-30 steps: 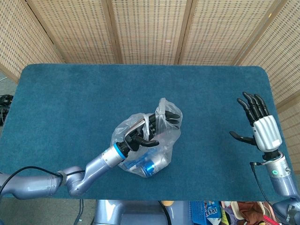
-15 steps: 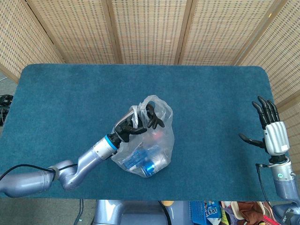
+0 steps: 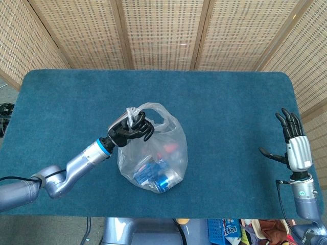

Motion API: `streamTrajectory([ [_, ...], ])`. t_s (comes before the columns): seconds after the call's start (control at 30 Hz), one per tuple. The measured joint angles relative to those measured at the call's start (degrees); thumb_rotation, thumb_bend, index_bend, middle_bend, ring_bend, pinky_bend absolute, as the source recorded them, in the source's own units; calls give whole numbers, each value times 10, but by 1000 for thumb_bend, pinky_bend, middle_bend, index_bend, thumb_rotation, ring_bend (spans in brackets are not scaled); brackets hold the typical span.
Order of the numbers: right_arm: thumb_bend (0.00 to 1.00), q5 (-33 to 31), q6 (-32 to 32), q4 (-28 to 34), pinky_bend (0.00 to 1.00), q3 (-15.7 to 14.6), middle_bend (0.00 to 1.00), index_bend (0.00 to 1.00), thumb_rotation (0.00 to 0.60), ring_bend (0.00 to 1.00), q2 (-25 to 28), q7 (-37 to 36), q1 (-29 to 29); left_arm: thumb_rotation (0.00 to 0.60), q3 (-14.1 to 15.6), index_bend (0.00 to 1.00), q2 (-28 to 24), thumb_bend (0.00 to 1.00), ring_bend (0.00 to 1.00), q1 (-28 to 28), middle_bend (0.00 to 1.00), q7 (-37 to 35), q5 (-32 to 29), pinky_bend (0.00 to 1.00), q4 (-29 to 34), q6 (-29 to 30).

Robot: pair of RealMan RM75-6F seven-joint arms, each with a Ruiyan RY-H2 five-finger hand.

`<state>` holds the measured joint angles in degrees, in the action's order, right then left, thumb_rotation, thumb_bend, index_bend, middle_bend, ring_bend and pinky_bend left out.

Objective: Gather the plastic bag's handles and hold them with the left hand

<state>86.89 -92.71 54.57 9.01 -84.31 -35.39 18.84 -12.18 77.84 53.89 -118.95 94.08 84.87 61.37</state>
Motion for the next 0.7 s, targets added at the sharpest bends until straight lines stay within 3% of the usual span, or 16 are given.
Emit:
streamTrajectory([
  [0.1,0,-1,2,18,0,-1,0,0,600,0,3,6,-3,600,12,909,-21,41,879,2,977,-19,20,889,-4,11],
  [0.23,0,-2,7,45,0,-3,0,0,600,0,11,20,-8,600,28,976,-52,323,928,6,1000,-31,44,990,-4,21],
  [0.37,0,-4,14,83,0,-6,0,0,600,0,25,44,-15,600,37,1000,-87,613,949,11,1000,-16,49,1000,8,21],
  [0.5,0,-5,20,118,0,-9,0,0,600,0,39,70,-21,600,39,1000,-115,694,951,12,1000,24,44,1000,34,16],
  [0.7,0,-7,21,157,0,-9,0,0,600,0,53,109,-31,600,34,1000,-172,698,952,9,1000,84,18,1000,92,13],
])
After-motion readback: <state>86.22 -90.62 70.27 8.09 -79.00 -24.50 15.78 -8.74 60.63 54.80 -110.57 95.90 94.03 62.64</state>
